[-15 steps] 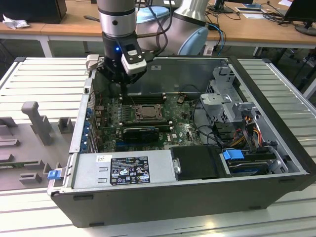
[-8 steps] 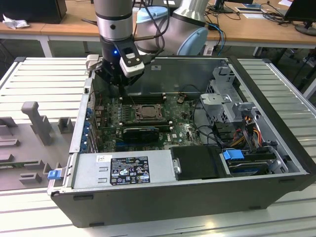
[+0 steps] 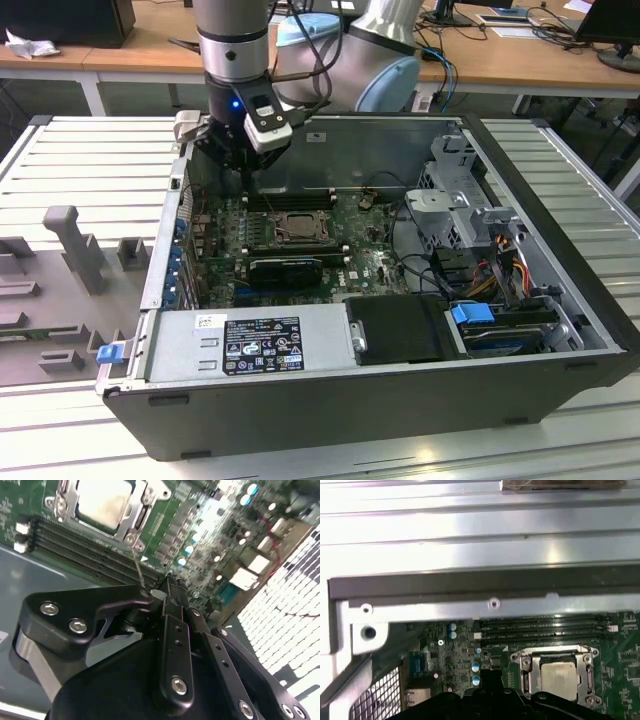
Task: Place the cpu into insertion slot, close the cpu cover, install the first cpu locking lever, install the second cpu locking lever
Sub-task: 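Install the first cpu locking lever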
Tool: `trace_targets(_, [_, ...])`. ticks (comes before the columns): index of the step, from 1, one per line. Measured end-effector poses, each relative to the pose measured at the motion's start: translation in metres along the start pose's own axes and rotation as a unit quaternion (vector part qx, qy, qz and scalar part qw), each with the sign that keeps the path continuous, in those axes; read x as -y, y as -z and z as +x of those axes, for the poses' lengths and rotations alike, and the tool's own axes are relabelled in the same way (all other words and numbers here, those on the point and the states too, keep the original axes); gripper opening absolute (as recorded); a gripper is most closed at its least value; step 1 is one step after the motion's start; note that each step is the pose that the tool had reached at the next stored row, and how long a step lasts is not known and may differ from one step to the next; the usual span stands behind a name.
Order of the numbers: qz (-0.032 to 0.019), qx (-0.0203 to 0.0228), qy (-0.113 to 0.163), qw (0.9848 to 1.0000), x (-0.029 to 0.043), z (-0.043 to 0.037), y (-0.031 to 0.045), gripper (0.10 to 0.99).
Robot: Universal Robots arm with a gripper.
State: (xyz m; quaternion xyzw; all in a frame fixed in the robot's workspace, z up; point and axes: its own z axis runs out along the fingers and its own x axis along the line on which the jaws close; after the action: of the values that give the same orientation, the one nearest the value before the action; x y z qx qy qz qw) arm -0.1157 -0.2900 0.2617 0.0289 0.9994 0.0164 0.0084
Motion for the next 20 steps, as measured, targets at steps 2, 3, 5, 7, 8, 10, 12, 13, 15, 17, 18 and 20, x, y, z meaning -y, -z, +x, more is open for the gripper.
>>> trace_targets(2, [0.0000,-0.0008,0.000,1.0000,-0.0053,-0.0091,-0.0024,0.106])
trace_targets(3, [0.0000,-0.0014,0.000,1.0000,-0.0058,-0.0152,-0.0031,0.106])
trace_targets(5, [0.0000,-0.0016,0.000,1.0000,-0.0060,-0.0202,-0.0035,0.106])
trace_targets(7, [0.0000,-0.0016,0.001,1.0000,-0.0062,-0.0233,-0.0037,0.106])
trace_targets(8, [0.0001,-0.0016,0.001,1.0000,-0.0062,-0.0242,-0.0037,0.106])
trace_targets(10, [0.0000,-0.0016,0.000,1.0000,-0.0064,-0.0270,-0.0038,0.106])
trace_targets(12, [0.0001,-0.0016,0.000,1.0000,-0.0065,-0.0285,-0.0038,0.106])
trace_targets(13, [0.0001,-0.0016,0.000,1.0000,-0.0065,-0.0290,-0.0039,0.106])
trace_targets(15, [0.0000,-0.0016,0.000,1.0000,-0.0066,-0.0299,-0.0040,0.106])
trace_targets(17, [0.0000,-0.0016,0.000,1.0000,-0.0066,-0.0304,-0.0041,0.106])
trace_targets(18, [0.0000,-0.0015,0.001,1.0000,-0.0066,-0.0311,-0.0042,0.106])
trace_targets(20, [0.0000,-0.0016,0.000,1.0000,-0.0067,-0.0316,-0.0043,0.106])
